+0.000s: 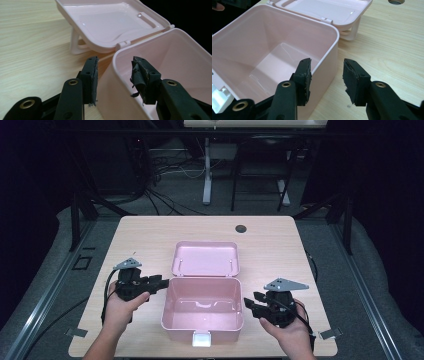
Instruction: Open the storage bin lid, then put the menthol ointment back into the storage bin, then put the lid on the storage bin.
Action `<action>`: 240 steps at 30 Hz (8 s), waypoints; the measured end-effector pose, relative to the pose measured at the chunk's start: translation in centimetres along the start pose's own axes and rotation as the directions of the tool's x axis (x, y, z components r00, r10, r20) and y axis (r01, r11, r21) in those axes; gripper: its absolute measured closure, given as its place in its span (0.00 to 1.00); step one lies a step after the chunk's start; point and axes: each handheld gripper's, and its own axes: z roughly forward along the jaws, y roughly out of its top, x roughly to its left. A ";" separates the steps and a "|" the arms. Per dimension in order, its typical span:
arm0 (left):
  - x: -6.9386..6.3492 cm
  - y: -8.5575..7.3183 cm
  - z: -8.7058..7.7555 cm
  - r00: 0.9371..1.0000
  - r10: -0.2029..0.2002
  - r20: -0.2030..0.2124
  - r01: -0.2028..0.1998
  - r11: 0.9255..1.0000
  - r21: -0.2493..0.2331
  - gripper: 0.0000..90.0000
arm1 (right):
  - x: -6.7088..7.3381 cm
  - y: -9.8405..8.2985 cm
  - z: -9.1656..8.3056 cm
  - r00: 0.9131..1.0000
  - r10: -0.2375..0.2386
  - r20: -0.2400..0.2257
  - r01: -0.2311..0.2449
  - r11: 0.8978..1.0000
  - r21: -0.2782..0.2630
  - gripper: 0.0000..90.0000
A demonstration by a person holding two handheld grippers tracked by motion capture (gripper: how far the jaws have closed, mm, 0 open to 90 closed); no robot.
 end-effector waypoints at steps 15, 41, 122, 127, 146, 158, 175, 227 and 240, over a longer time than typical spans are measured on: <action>0.9 -0.1 -1.4 1.000 -0.017 -0.014 0.017 1.000 0.006 0.62 | -1.9 2.8 0.5 0.996 -0.057 0.067 0.049 0.992 0.117 0.60; 1.2 -0.1 -1.7 1.000 -0.025 -0.009 0.025 1.000 0.003 0.60 | -6.6 3.8 3.4 0.986 -0.087 0.141 0.020 0.907 0.421 0.54; 2.2 -0.6 -1.0 0.998 -0.059 -0.005 0.060 0.998 0.030 0.59 | -10.8 0.6 7.3 0.975 -0.017 0.220 -0.146 0.699 0.700 0.55; 2.3 -0.6 -1.0 0.998 -0.060 -0.006 0.060 0.998 0.029 0.59 | -10.8 0.6 7.2 0.977 -0.024 0.213 -0.137 0.697 0.704 0.55; 2.3 -0.6 -1.1 0.998 -0.065 -0.006 0.065 0.997 0.028 0.59 | -10.1 1.6 6.7 0.978 -0.045 0.202 -0.111 0.709 0.697 0.56; 2.4 -0.6 -1.2 0.998 -0.065 -0.005 0.065 0.998 0.025 0.59 | -8.8 3.2 6.1 0.980 -0.084 0.178 -0.068 0.702 0.708 0.56; 2.5 -0.6 -1.1 0.998 -0.068 -0.006 0.068 0.997 0.028 0.59 | -5.9 6.7 4.4 0.984 -0.144 0.102 0.030 0.707 0.706 0.56; 2.8 -0.8 -1.0 0.997 -0.075 -0.007 0.076 0.997 0.035 0.59 | 2.9 11.8 3.2 0.956 -0.278 -0.089 0.255 0.645 0.721 0.56; 2.8 -0.8 -1.0 0.997 -0.079 -0.004 0.079 0.996 0.034 0.59 | 5.1 12.2 4.3 0.935 -0.324 -0.142 0.326 0.637 0.699 0.56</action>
